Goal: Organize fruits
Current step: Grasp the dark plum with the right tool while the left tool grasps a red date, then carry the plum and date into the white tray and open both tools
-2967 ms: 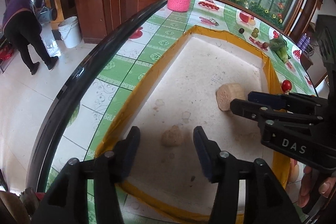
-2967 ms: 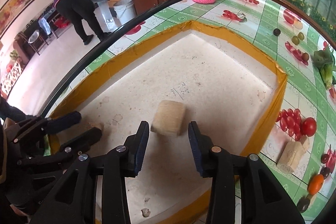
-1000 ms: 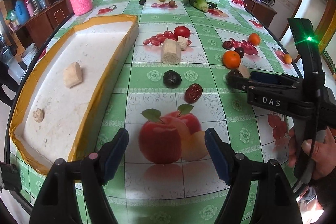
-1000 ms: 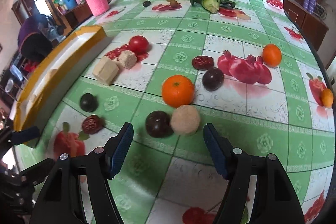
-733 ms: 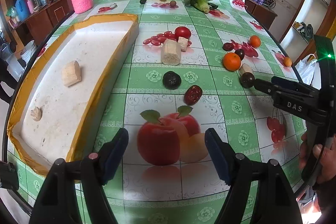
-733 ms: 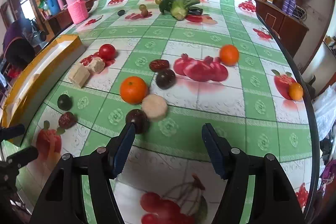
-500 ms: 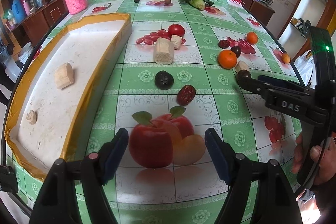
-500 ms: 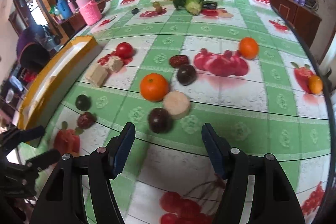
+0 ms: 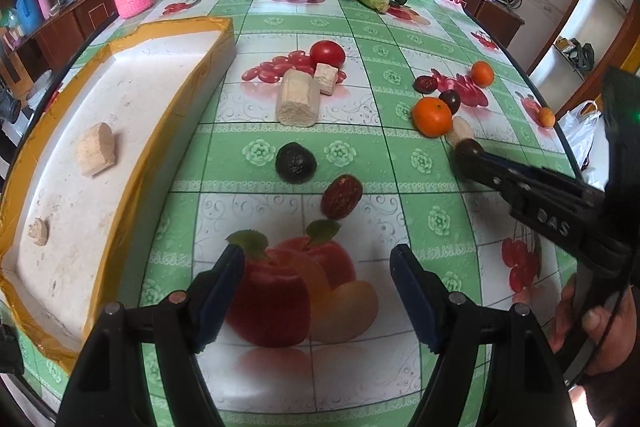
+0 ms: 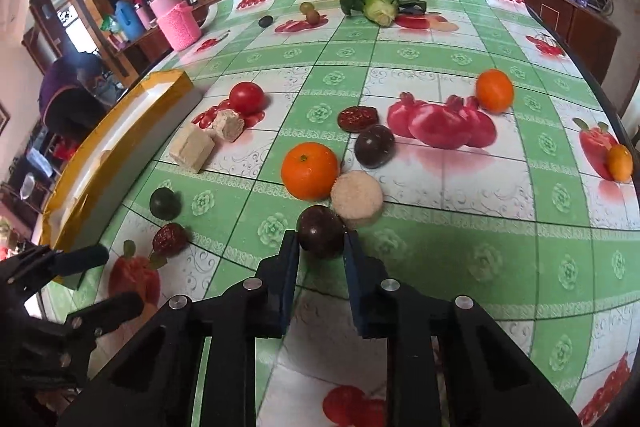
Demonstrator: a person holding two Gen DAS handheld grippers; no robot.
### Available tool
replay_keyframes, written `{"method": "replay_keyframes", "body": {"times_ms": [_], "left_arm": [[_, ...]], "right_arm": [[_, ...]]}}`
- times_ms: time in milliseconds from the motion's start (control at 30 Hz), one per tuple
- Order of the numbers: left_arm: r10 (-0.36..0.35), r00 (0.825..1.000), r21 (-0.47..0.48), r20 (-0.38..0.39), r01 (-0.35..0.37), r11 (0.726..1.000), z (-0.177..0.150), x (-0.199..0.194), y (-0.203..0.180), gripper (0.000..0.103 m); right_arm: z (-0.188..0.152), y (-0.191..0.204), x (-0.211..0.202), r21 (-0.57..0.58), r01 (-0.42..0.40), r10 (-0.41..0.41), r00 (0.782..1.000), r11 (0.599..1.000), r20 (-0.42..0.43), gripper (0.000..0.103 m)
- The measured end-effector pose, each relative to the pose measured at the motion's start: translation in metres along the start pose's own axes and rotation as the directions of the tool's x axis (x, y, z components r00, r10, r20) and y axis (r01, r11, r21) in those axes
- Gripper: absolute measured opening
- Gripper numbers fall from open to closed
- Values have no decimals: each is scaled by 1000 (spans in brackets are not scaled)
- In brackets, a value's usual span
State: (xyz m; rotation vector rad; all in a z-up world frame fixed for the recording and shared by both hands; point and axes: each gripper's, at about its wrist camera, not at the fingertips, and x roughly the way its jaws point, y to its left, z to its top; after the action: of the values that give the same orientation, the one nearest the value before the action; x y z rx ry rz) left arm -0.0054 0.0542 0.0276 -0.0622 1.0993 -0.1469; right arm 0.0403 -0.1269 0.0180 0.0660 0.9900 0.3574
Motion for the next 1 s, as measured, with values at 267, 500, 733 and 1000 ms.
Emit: {"method": "replay_keyframes", "body": {"times_ms": [267, 500, 733, 1000], "left_arm": [[-59, 998, -61, -8, 58, 996, 16, 23, -2, 71], [-37, 999, 7, 36, 37, 999, 20, 26, -10, 28], [-53, 998, 47, 24, 52, 998, 11, 19, -20, 28], [-112, 993, 51, 41, 110, 993, 2, -2, -19, 28]], "right_arm": [[-14, -11, -16, 7, 17, -17, 1000, 1000, -2, 22], [-19, -13, -19, 19, 17, -17, 1000, 1000, -5, 22], [-18, -4, -25, -10, 24, -24, 1000, 1000, 19, 22], [-15, 10, -29, -36, 29, -29, 999, 999, 23, 22]]}}
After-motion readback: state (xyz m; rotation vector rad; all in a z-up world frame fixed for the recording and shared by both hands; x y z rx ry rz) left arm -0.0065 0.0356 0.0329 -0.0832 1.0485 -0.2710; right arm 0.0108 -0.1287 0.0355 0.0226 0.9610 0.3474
